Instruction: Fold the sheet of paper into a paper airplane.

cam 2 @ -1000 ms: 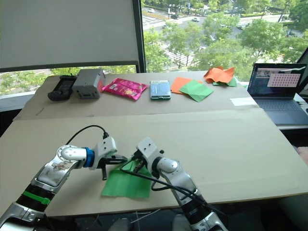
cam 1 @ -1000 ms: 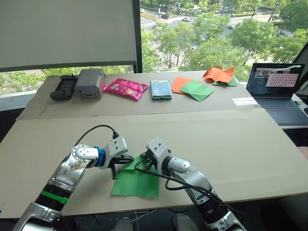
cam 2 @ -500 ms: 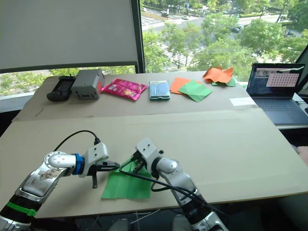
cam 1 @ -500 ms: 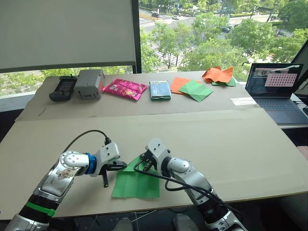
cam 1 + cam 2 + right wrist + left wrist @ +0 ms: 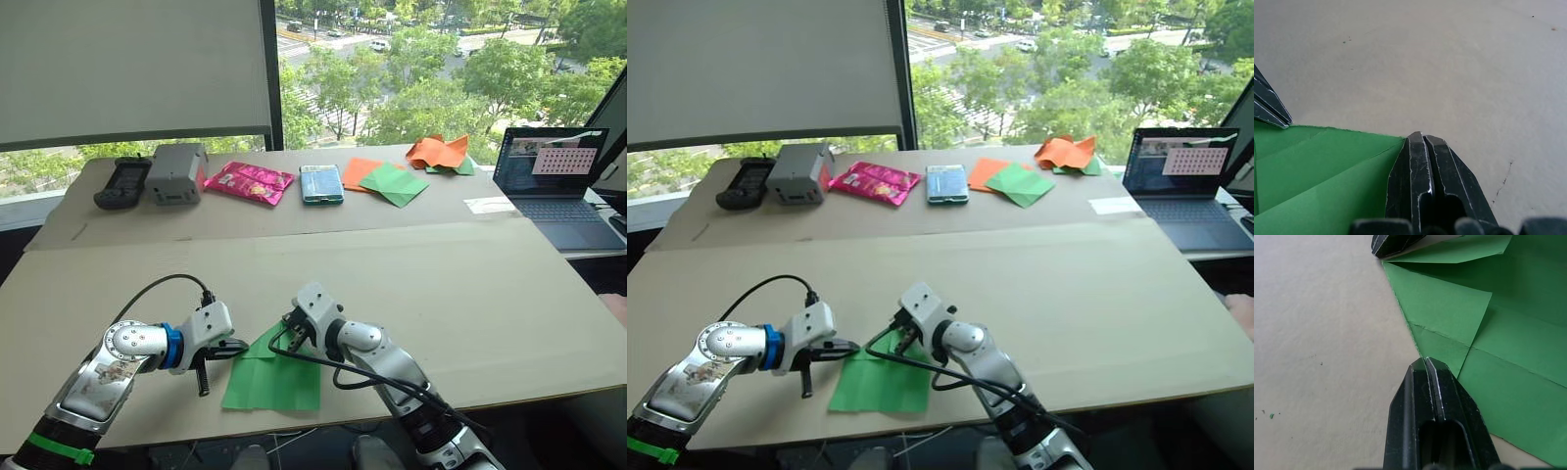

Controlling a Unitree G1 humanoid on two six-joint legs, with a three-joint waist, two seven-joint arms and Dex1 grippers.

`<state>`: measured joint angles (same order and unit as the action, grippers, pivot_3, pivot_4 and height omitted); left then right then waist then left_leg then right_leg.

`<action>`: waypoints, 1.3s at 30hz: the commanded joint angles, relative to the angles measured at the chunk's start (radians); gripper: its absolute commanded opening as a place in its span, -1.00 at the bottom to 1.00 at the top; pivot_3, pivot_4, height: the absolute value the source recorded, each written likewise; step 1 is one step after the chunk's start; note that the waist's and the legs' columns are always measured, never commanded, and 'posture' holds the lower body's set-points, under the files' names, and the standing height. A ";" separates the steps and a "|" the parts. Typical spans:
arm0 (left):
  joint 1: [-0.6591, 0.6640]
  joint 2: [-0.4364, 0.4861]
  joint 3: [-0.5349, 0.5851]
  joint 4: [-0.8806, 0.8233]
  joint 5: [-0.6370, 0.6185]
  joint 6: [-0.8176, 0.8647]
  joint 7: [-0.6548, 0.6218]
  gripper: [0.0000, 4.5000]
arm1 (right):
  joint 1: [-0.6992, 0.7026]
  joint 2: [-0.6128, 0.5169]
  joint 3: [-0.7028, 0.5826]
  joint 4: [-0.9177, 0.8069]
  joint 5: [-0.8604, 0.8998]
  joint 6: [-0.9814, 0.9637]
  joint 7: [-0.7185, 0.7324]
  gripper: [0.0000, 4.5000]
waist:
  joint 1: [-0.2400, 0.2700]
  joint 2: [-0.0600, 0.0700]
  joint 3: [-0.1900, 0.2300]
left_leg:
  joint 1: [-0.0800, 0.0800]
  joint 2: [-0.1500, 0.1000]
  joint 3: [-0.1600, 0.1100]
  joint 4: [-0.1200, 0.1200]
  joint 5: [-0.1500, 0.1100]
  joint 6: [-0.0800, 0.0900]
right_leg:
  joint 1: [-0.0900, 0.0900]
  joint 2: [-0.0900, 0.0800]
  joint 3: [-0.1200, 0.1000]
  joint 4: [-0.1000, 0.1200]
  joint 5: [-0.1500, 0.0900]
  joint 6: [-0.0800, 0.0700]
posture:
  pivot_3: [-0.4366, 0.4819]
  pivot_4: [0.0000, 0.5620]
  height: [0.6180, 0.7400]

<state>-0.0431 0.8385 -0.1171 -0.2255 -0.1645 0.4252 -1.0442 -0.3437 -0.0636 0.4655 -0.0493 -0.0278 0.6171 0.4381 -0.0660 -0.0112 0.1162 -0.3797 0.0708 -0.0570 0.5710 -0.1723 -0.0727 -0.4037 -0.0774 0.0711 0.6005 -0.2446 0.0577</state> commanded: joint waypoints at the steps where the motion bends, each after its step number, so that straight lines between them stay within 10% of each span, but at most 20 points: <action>1: 0.062 0.027 -0.040 0.036 0.012 0.053 -0.017 -0.99 | -0.006 -0.002 0.007 0.010 -0.007 0.009 0.004 -1.00 | -0.002 0.000 0.000 | 0.000 0.000 0.000 0.000 0.000 0.000 | 0.000 0.000 0.000 0.000 0.000 0.000 | -0.05 -0.47 0.64; 39: 0.092 0.042 -0.015 -0.021 -0.014 0.080 0.010 -0.99 | 0.002 -0.019 0.048 0.041 0.008 0.014 0.059 -1.00 | -0.003 0.002 0.002 | -0.001 0.000 0.000 0.000 -0.001 -0.001 | -0.001 0.000 0.000 -0.004 0.000 0.000 | -0.05 -0.47 0.64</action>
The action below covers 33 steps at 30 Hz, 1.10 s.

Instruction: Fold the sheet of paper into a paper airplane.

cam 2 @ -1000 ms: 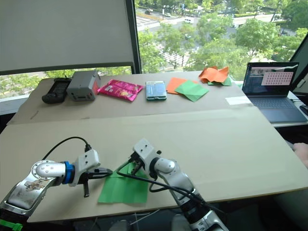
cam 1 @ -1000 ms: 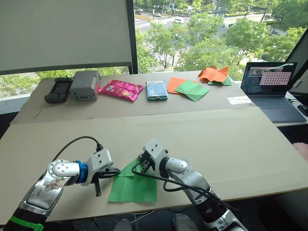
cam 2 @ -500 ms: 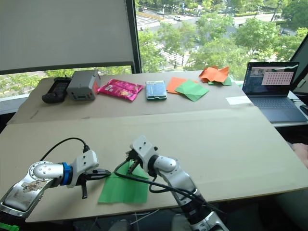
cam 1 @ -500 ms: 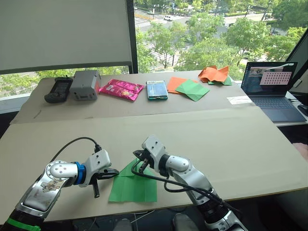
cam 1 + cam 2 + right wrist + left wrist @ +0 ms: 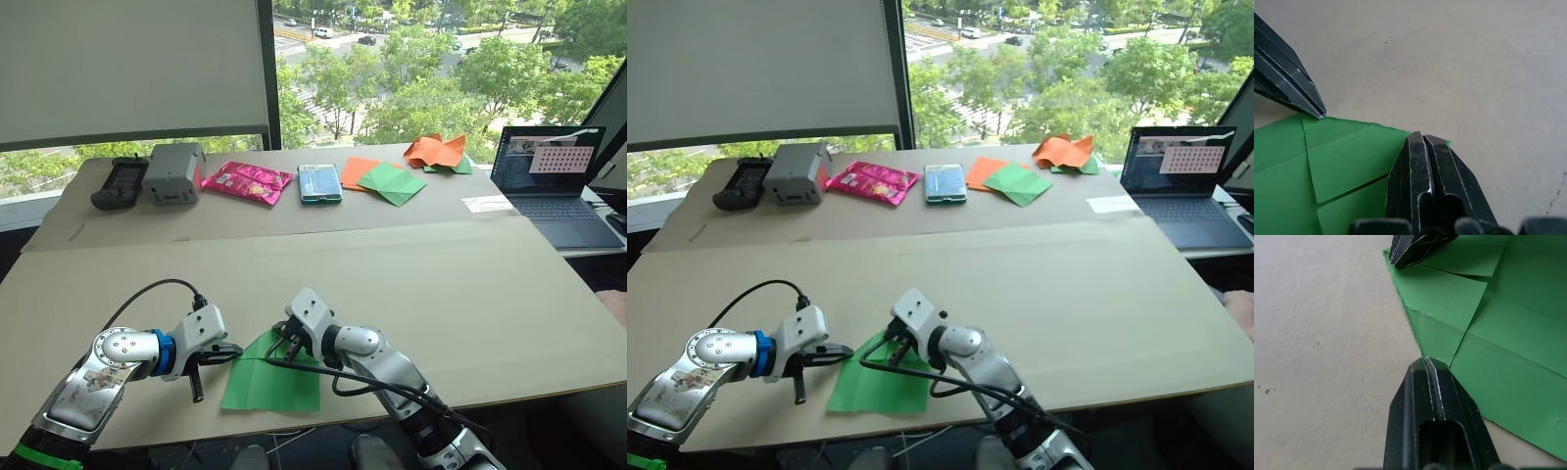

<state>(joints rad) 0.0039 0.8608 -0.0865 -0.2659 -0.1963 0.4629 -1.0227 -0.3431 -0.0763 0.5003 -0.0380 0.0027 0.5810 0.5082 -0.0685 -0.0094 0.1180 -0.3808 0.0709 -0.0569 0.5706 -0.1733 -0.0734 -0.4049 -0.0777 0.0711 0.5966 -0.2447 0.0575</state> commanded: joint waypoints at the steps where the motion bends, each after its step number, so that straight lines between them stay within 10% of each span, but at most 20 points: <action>1: 0.052 0.026 -0.044 0.016 0.017 0.041 -0.014 -0.99 | 0.001 -0.008 0.015 0.031 -0.024 0.054 -0.013 -1.00 | -0.001 0.000 0.000 | 0.000 0.000 0.000 0.000 0.000 0.000 | 0.000 0.000 0.000 0.000 0.000 0.000 | -0.05 -0.47 0.64; 20: 0.147 0.099 0.042 -0.008 -0.002 0.007 -0.023 -0.99 | -0.013 -0.006 0.019 0.030 -0.018 0.058 -0.014 -1.00 | -0.002 0.001 -0.001 | 0.009 0.000 0.000 0.000 -0.008 0.000 | 0.000 -0.001 0.000 0.000 0.000 0.000 | -0.05 -0.47 0.64; 33: -0.101 0.032 0.148 -0.070 -0.273 0.144 -0.081 -0.99 | -0.040 -0.066 -0.061 -0.211 0.048 0.011 0.053 -1.00 | 0.025 -0.008 0.010 | -0.008 0.000 0.000 0.002 -0.007 0.002 | -0.013 0.001 0.000 0.000 0.000 0.000 | -0.05 -0.47 0.64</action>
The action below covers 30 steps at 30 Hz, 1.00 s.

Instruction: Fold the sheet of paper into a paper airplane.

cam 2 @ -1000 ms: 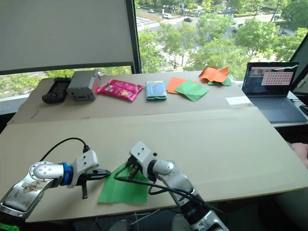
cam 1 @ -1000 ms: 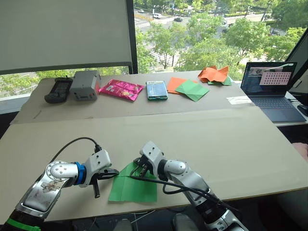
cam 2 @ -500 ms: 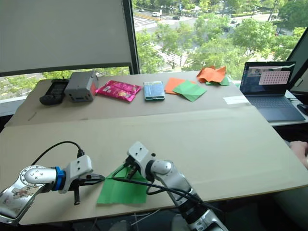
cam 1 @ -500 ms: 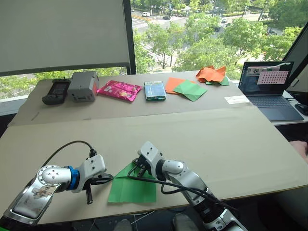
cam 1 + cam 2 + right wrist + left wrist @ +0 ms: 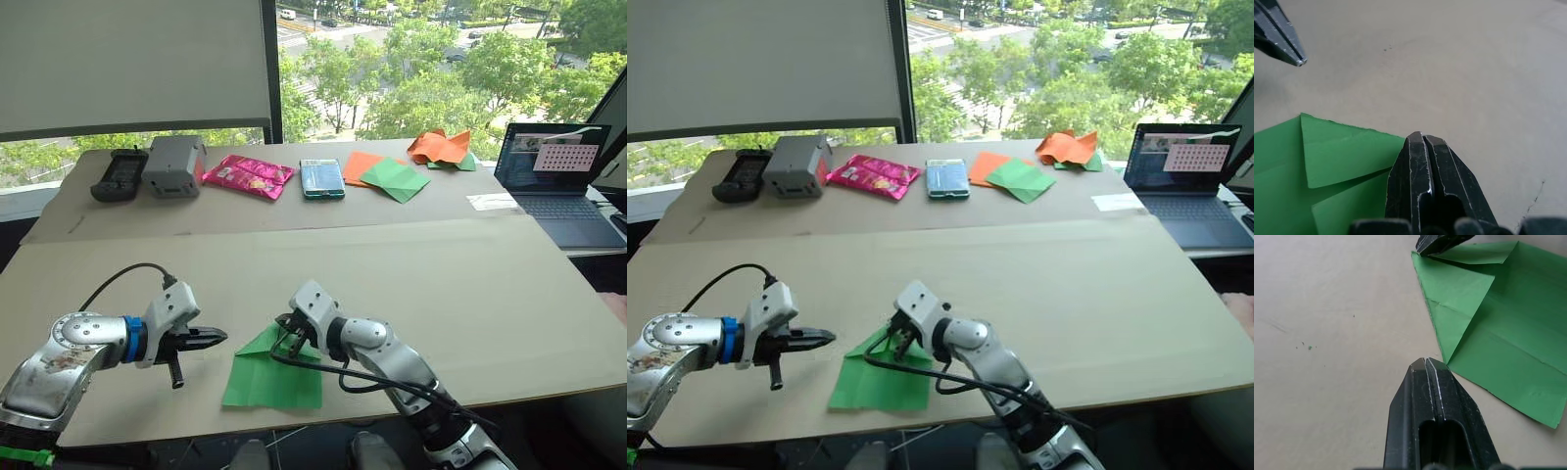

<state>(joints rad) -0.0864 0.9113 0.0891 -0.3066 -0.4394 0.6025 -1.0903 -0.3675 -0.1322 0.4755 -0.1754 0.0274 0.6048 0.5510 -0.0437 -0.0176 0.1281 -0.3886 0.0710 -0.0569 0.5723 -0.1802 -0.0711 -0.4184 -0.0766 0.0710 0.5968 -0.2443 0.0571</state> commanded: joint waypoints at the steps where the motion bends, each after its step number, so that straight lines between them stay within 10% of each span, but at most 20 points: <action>1: -0.012 -0.028 -0.055 -0.028 -0.019 -0.005 -0.015 -0.99 | -0.015 -0.017 -0.040 -0.084 0.023 -0.005 0.012 -1.00 | 0.000 0.000 0.000 | 0.001 0.000 0.000 0.000 0.000 0.000 | 0.001 0.000 0.000 0.000 0.000 0.000 | -0.05 -0.47 0.64; 12: -0.066 -0.136 -0.299 0.196 0.199 -0.220 -0.004 -0.99 | 0.115 -0.171 -0.108 -0.316 0.063 0.130 0.042 -1.00 | 0.021 -0.003 -0.003 | 0.001 0.000 0.000 0.001 0.005 0.007 | 0.002 0.000 0.001 0.001 0.000 0.000 | -0.05 -0.47 0.64; 30: -0.125 -0.179 -0.365 0.321 0.261 -0.298 -0.025 -0.99 | 0.444 -0.569 -0.148 -0.586 0.227 0.166 0.256 -1.00 | 0.032 -0.002 -0.003 | 0.006 -0.001 0.001 0.009 -0.001 -0.001 | 0.010 -0.002 0.001 -0.003 0.000 0.000 | -0.05 -0.47 0.64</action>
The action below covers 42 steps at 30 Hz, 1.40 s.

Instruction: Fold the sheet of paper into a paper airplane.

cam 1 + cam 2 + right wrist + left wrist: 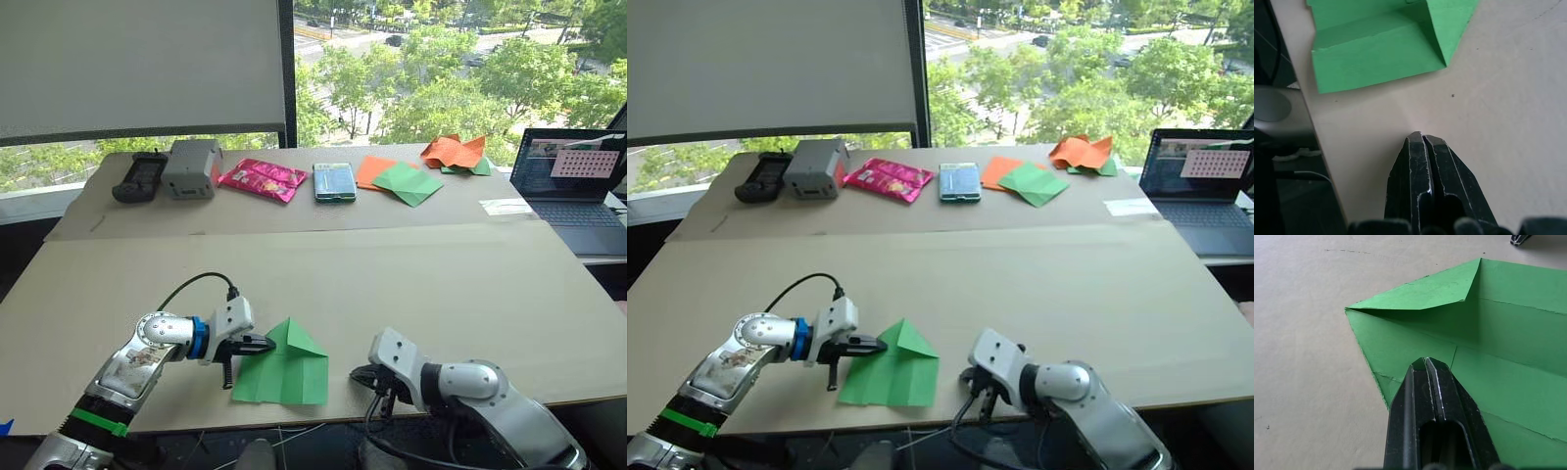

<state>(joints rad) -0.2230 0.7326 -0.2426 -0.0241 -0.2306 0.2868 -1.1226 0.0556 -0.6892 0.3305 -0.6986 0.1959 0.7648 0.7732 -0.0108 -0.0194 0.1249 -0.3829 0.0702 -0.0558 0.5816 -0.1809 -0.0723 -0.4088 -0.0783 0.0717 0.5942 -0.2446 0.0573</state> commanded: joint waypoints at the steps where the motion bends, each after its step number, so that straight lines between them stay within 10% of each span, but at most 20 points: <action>1: 0.011 0.001 -0.034 0.037 0.053 0.020 0.007 -0.99 | 0.027 0.005 0.011 -0.058 0.062 0.004 0.020 -1.00 | -0.001 -0.001 0.000 | 0.000 0.000 0.000 0.000 0.000 0.000 | 0.001 0.000 0.000 0.000 0.000 0.000 | -0.05 -0.47 0.64; 23: -0.013 0.048 -0.039 0.026 0.064 0.050 -0.040 -0.99 | 0.133 0.207 0.078 0.040 0.051 -0.055 -0.191 -1.00 | -0.007 -0.003 0.001 | 0.004 0.000 0.000 0.000 -0.001 -0.001 | 0.001 -0.001 -0.001 -0.001 0.000 0.000 | -0.05 -0.47 0.64; 42: -0.083 0.029 -0.035 0.077 0.085 0.024 -0.038 -0.99 | -0.054 0.359 0.090 0.151 0.058 -0.074 -0.244 -1.00 | -0.005 0.001 0.000 | 0.003 0.000 0.000 0.000 -0.001 -0.001 | 0.002 0.000 -0.001 -0.001 0.000 0.000 | -0.05 -0.47 0.64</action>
<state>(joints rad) -0.3158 0.7507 -0.2638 0.0337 -0.1866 0.2982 -1.1706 0.0279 -0.3455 0.4139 -0.5315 0.2545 0.7062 0.5321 -0.0156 -0.0181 0.1245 -0.3804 0.0702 -0.0559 0.5813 -0.1816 -0.0732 -0.4075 -0.0785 0.0711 0.5936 -0.2448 0.0573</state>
